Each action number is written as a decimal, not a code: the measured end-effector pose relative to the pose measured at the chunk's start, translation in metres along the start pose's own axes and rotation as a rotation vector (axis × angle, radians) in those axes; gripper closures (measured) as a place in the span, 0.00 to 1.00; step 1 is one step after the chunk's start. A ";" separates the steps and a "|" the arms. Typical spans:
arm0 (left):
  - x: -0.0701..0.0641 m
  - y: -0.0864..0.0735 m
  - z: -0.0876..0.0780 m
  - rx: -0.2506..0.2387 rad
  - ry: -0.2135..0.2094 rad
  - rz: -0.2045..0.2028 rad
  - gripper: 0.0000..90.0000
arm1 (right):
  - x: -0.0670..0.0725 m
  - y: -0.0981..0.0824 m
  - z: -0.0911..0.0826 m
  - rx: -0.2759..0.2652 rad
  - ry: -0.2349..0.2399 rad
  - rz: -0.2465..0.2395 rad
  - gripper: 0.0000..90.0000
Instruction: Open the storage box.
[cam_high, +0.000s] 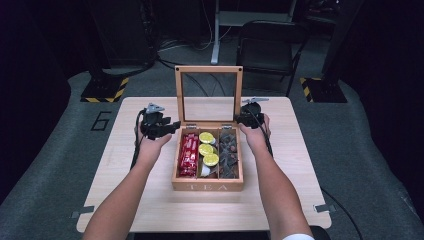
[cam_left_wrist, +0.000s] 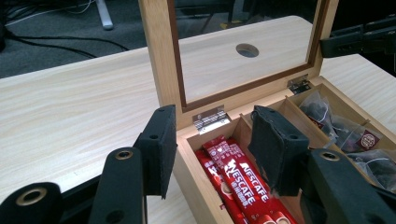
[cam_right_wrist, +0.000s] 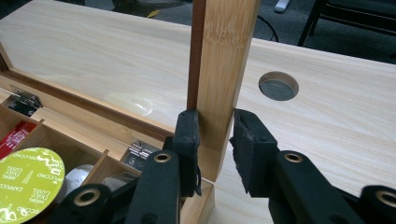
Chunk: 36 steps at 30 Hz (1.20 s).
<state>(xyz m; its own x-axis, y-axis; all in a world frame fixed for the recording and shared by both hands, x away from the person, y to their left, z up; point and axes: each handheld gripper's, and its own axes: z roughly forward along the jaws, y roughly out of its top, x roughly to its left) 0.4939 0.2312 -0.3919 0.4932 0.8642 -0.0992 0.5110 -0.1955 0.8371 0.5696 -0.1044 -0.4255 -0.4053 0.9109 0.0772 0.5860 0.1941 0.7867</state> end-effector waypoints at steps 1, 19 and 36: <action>-0.001 0.000 0.000 0.001 -0.001 0.003 0.57 | 0.000 0.000 0.000 -0.001 -0.001 0.001 0.79; 0.004 -0.011 0.001 0.009 -0.008 -0.012 0.57 | 0.005 -0.003 0.001 -0.019 -0.010 -0.004 0.69; 0.011 -0.022 -0.010 -0.022 -0.019 -0.043 0.56 | 0.019 -0.020 -0.022 -0.039 0.083 -0.035 0.42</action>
<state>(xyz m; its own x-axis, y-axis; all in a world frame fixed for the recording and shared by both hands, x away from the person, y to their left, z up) 0.4813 0.2493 -0.4062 0.4844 0.8627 -0.1456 0.5167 -0.1477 0.8433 0.5350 -0.0988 -0.4265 -0.4827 0.8703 0.0981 0.5431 0.2096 0.8131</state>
